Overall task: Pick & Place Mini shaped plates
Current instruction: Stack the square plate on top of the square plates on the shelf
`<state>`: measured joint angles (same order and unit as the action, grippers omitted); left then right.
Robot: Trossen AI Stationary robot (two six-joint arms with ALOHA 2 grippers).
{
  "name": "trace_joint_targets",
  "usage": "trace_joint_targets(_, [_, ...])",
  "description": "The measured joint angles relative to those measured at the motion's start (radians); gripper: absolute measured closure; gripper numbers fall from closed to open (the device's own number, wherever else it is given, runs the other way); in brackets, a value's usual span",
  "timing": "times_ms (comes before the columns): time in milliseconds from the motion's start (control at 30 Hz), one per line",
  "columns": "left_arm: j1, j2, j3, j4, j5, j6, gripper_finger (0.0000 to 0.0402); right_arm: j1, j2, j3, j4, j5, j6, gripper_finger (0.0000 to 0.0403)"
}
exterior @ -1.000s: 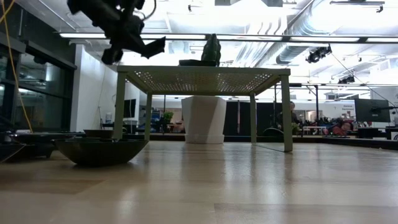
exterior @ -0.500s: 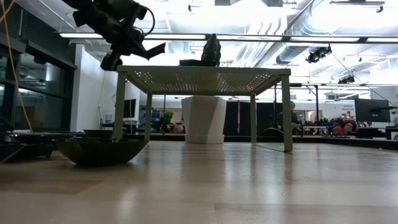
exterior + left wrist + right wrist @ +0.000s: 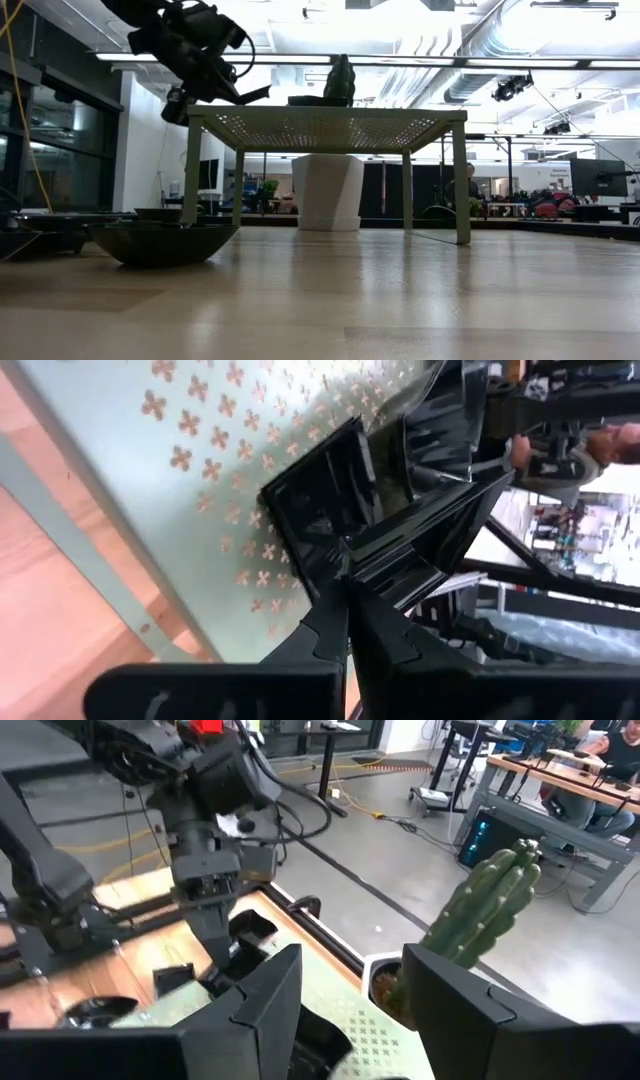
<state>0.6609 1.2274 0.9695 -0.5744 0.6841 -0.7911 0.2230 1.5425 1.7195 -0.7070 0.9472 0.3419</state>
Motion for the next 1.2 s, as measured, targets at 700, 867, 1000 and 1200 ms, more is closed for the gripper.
trace_joint_targets(700, [0.033, 0.242, 0.427, -0.543, -0.114, 0.246, 0.0401, 0.0, -0.028, 0.0, -0.145, -0.014, 0.07, 0.0233])
trace_joint_targets(867, [0.032, 0.292, 0.495, -0.596, -0.104, 0.264, 0.0401, 0.0, -0.028, 0.0, -0.156, -0.014, 0.08, 0.0233])
trace_joint_targets(1000, [0.031, 0.302, 0.506, -0.629, -0.121, 0.259, 0.0401, 0.0, -0.028, 0.0, -0.172, -0.014, 0.09, 0.0233])
trace_joint_targets(1200, [0.016, 0.302, 0.507, -0.641, -0.14, 0.218, 0.0401, 0.0, -0.028, 0.0, -0.203, -0.015, 0.107, 0.0233])
